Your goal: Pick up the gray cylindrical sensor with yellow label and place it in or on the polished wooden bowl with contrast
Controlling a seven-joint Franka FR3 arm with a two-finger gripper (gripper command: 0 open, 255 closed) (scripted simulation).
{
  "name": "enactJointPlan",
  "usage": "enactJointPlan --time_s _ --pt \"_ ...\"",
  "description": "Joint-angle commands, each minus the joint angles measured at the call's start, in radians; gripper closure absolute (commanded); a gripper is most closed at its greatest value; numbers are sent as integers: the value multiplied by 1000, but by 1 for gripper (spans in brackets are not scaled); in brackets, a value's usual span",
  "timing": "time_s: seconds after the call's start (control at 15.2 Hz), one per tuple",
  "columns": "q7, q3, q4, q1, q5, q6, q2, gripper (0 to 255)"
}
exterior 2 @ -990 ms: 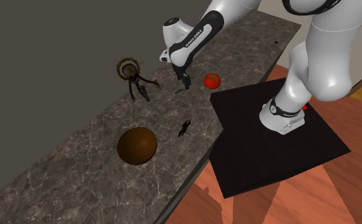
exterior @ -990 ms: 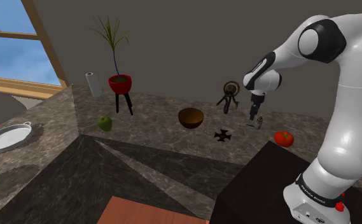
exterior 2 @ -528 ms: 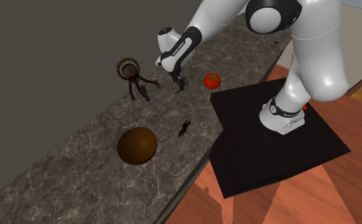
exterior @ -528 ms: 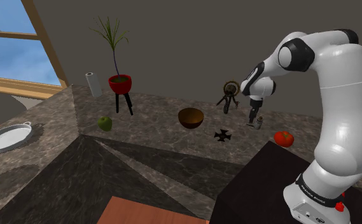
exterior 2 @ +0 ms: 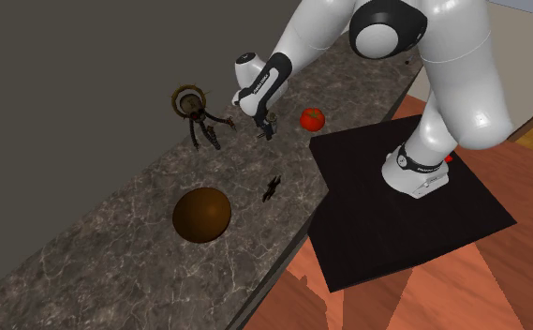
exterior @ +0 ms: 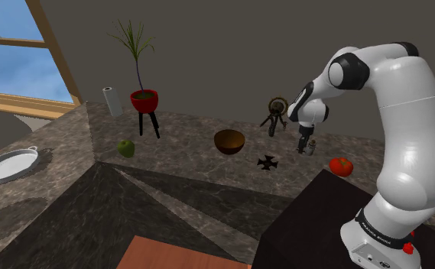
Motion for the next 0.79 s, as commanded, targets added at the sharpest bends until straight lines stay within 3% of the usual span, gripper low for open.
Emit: enactJointPlan --time_s 0.0,0.33,0.4,0.73 --pt "-1 1 1 -1 1 3 3 0" --pt "-1 1 1 -1 1 3 3 0" --pt "-1 1 1 -1 1 3 3 255" --pt "-3 1 1 -3 1 2 3 255"
